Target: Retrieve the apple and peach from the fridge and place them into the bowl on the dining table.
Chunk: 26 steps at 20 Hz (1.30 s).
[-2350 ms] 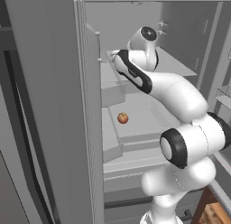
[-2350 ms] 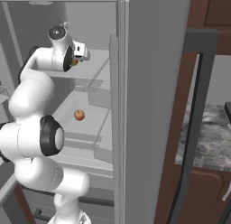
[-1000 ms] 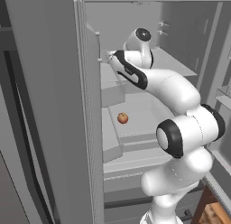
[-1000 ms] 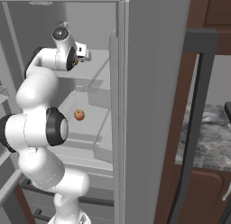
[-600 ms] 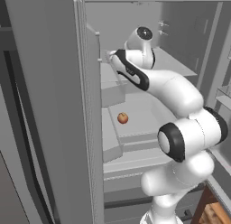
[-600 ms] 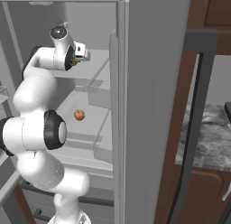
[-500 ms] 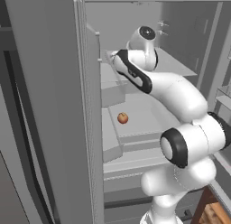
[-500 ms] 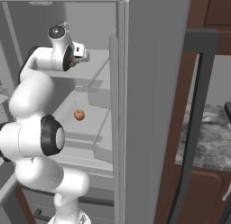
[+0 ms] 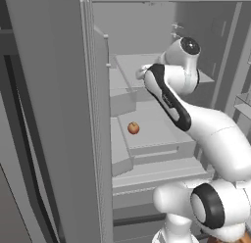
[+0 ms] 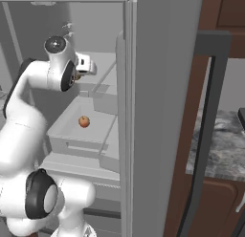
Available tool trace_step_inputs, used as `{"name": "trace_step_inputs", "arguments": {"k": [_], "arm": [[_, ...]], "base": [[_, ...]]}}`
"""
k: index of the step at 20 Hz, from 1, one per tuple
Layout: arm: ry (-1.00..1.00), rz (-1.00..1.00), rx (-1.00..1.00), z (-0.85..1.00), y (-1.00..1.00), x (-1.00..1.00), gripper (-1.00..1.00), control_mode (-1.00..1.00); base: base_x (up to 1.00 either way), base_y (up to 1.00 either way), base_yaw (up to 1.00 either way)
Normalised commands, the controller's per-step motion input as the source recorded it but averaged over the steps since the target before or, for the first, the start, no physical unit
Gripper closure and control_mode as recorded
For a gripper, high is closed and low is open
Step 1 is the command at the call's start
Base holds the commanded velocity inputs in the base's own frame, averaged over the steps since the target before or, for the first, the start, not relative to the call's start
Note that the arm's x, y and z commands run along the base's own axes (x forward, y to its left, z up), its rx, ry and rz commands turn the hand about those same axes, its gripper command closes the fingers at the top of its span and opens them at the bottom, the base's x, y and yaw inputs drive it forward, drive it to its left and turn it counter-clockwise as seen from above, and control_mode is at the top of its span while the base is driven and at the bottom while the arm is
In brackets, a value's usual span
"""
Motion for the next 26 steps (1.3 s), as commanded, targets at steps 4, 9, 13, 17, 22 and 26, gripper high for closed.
{"name": "trace_step_inputs", "arguments": {"k": [4,9,13,17,22,26], "arm": [[-0.11,0.0,0.0,0.0,-0.29,-1.0,1.0,-1.0],[-0.12,0.0,0.0,0.0,-0.1,-0.97,1.0,-1.0],[-0.08,0.0,0.0,0.0,-0.06,-0.65,1.0,1.0],[0.0,0.0,0.0,0.0,0.0,0.0,1.0,1.0],[0.0,0.0,0.0,0.0,0.0,0.0,1.0,1.0],[0.0,0.0,0.0,0.0,0.0,0.0,1.0,1.0]], "base": [[0.0,0.0,0.0],[0.0,0.0,0.0],[-0.23,-0.03,0.0],[-0.98,-0.09,0.0],[-1.0,-0.1,0.0],[-0.97,-0.06,0.0]]}}
